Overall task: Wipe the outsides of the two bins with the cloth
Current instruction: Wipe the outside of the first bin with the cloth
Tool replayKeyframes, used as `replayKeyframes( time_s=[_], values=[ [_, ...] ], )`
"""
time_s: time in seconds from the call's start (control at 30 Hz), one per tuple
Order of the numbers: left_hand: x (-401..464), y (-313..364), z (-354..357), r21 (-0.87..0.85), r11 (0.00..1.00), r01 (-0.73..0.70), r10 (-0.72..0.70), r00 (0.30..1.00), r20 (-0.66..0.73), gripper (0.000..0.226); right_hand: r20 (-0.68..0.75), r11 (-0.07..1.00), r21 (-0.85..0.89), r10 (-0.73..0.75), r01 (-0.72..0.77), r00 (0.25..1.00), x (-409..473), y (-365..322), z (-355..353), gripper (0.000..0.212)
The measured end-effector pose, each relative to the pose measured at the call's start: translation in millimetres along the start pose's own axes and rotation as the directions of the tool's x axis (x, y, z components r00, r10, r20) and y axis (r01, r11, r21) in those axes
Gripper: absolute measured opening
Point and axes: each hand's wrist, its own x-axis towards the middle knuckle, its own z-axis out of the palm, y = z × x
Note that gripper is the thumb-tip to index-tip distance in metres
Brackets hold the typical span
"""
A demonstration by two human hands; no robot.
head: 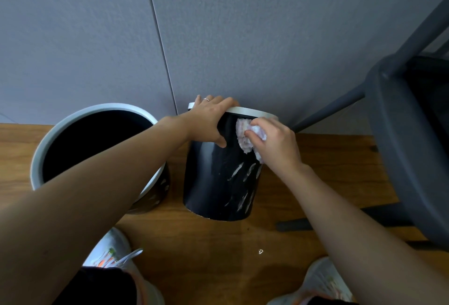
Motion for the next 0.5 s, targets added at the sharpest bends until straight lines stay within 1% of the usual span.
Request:
replayKeyframes(
  time_s=[0.2, 0.3, 0.37, 0.43, 0.5],
  values=[
    [2.2, -7.0, 1.2, -0.016, 1.0, -0.011, 0.011, 1.0, -0.017, 0.075, -0.008, 0.999, 0.029, 0.036, -0.036, 0.999, 2.8, 4.0, -3.8, 0.018],
    [1.4, -9.5, 1.6, -0.01, 1.0, -0.016, 0.016, 1.0, -0.015, 0.075, 0.031, 0.996, 0.025, 0.081, -0.082, 0.996, -5.8, 0.2, 2.0, 0.02],
    [0.9, -11.7, 1.0, -0.007, 1.0, -0.017, 0.017, 1.0, -0.023, 0.075, 0.112, 0.998, 0.04, 0.041, -0.046, 0.993, -23.0, -6.4, 9.3, 0.02],
    [0.8, -11.8, 1.1, 0.007, 1.0, -0.027, 0.027, 0.999, -0.024, 0.075, 0.19, 0.999, 0.036, -0.038, 0.032, 0.981, -41.5, -11.6, 14.0, 0.019],
    [1.3, -10.5, 1.4, 0.024, 0.999, -0.031, 0.032, 0.999, -0.025, 0.075, 0.221, 0.996, 0.018, -0.092, 0.091, 0.971, -49.1, -11.2, 13.9, 0.018]
  ],
)
